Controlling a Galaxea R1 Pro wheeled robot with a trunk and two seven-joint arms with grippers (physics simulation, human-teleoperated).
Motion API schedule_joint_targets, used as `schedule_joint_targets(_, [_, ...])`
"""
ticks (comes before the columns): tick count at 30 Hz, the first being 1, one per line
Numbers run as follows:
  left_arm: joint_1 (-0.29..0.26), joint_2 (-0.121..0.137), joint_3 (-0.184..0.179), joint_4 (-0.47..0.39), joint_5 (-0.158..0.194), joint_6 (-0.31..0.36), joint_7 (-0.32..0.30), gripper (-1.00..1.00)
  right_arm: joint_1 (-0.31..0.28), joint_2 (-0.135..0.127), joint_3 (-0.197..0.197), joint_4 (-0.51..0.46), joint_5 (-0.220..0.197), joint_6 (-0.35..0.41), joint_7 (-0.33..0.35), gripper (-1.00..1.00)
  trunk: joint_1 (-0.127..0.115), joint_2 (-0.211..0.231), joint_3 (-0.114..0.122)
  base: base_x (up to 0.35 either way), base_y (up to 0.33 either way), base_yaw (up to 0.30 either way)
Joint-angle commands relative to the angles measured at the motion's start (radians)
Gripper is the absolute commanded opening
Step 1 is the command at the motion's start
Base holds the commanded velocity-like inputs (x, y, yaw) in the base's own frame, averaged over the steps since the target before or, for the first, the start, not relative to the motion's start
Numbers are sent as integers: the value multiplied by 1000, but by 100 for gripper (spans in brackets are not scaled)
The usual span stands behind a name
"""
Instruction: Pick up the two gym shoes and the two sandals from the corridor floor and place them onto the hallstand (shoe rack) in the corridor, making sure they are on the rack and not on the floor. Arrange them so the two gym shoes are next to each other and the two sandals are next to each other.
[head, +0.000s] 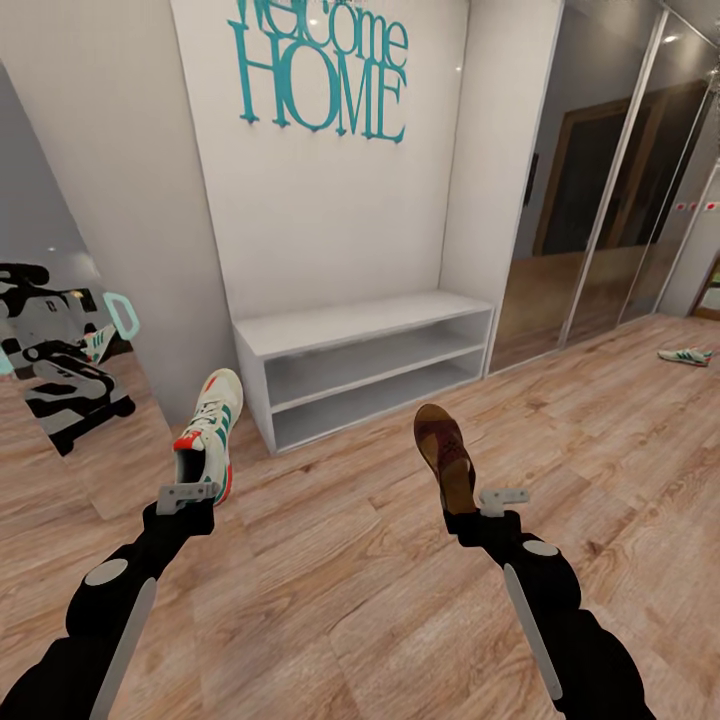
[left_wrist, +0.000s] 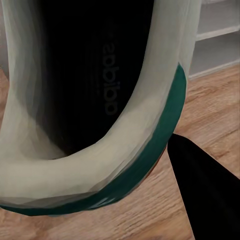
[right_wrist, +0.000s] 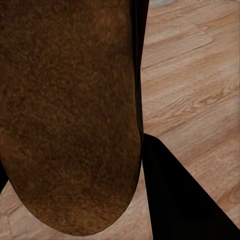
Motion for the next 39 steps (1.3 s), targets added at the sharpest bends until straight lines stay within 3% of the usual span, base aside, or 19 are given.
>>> schedule_joint_targets(1, [0, 0, 2, -1, 8, 6, -4, -100, -1, 0, 0, -1, -2, 6, -3, -100, 0, 0, 1, 0, 0, 0])
schedule_joint_targets(23, [-1, -2, 1, 0, 11, 7, -4, -100, -1, -1, 0, -2, -2, 6, -3, -100, 0, 0, 5, 267, 0, 91])
schedule_joint_targets(39, [-1, -1, 1, 0, 11, 7, -4, -100, -1, -1, 0, -1, -2, 6, -3, -100, 0, 0, 5, 131, 0, 275])
